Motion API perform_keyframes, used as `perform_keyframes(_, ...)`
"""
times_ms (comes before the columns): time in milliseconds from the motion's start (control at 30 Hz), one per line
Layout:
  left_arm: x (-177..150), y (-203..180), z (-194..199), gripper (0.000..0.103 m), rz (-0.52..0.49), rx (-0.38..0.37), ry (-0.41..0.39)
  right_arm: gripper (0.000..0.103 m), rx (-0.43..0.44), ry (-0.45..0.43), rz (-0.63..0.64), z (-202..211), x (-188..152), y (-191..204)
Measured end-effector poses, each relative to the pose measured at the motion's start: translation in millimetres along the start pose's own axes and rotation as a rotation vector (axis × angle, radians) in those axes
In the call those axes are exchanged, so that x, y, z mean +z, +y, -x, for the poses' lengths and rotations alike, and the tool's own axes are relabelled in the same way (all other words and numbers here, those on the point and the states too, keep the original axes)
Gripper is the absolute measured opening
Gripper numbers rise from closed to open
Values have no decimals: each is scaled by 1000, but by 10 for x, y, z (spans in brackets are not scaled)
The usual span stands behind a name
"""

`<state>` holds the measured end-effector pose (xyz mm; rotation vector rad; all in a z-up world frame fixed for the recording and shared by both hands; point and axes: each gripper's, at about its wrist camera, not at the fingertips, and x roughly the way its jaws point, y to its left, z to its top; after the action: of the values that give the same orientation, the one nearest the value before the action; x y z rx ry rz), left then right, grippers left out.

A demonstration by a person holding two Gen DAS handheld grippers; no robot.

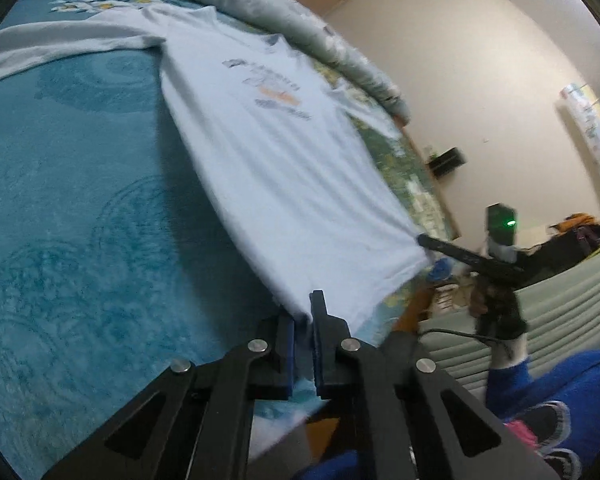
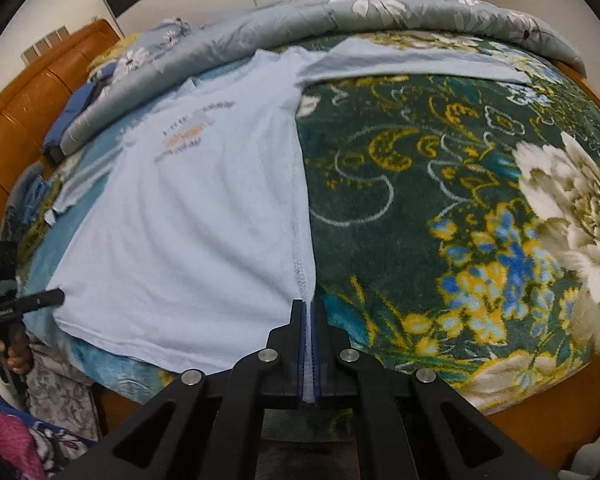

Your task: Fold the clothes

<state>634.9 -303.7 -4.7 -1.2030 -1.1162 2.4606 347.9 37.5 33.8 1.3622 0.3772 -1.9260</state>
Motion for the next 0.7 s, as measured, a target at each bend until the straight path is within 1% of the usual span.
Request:
perform_keyframes(33,2,-2,39,7,7,-9,-1,3,1,4,-1,-3,-4,-2)
perform_keyframes(133,-38,67,18,7,25,78,27,3,6,14,-3,-10,-14,-7)
perform_keyframes(233,-118,165,-107,7,55,128,75,3,10,25,-5,-18,-25,-12)
perform_keyframes(333,-122,183,-101,8,61,127,68,3,23,28,-17,-50,-40,-34)
perform_keyframes(400,-106,172,-78,10,52,123,60,3,26,27,-9,-43,-47,-23)
perform_keyframes(467,-89,149,-22,11,30,128,49,4,27,20,10,-31,-55,4)
perform_keyframes(500,-77,125,3,13,4,144,48,6,33,9,13,-13,-58,12)
perform_keyframes(533,-56,96,38,15,-26,173,40,7,41,-2,15,7,-60,17)
perform_keyframes(600,-7,34,121,29,-81,228,23,7,54,-35,8,62,-63,0)
perform_keyframes(700,169,3,257,31,-135,314,-28,17,48,-104,-15,164,15,-107)
